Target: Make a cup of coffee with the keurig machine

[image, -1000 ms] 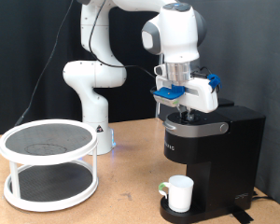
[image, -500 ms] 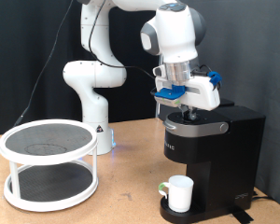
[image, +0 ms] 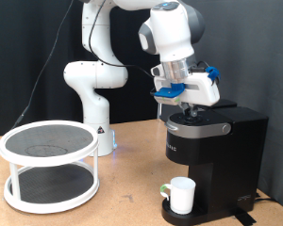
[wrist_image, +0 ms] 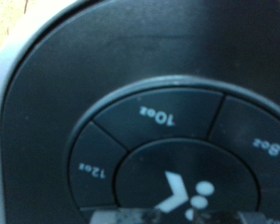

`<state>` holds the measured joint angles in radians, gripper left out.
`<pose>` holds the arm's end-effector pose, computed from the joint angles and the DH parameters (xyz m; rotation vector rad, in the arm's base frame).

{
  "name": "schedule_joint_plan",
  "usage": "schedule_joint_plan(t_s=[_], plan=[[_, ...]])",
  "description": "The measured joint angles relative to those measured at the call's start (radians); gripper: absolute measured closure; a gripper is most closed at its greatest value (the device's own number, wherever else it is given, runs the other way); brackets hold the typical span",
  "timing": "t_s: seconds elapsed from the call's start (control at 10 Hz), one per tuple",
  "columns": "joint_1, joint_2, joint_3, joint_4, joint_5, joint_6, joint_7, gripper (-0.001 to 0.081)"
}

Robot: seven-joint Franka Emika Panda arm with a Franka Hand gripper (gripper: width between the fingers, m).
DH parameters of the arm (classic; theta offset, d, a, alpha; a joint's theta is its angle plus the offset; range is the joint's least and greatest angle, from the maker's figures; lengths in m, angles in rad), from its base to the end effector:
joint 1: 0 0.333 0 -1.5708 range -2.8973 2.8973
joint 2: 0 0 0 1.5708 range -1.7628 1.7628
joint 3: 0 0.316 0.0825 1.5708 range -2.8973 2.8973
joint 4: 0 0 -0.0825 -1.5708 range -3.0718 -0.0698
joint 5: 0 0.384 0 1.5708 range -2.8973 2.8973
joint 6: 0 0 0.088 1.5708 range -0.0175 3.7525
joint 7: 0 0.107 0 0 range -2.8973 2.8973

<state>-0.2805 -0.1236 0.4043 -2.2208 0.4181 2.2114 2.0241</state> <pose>0.5125 0.0809 0.4355 -1.3937 2.5294 0.3073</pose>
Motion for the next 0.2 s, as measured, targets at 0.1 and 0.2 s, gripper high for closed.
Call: schedule_joint_plan(t_s=[0.1, 0.2], plan=[[0.000, -0.015, -0.004, -0.006, 0.010, -0.002, -0.003, 0.0806], [0.000, -0.025, -0.009, -0.002, 0.000, -0.071, -0.005, 0.0806]])
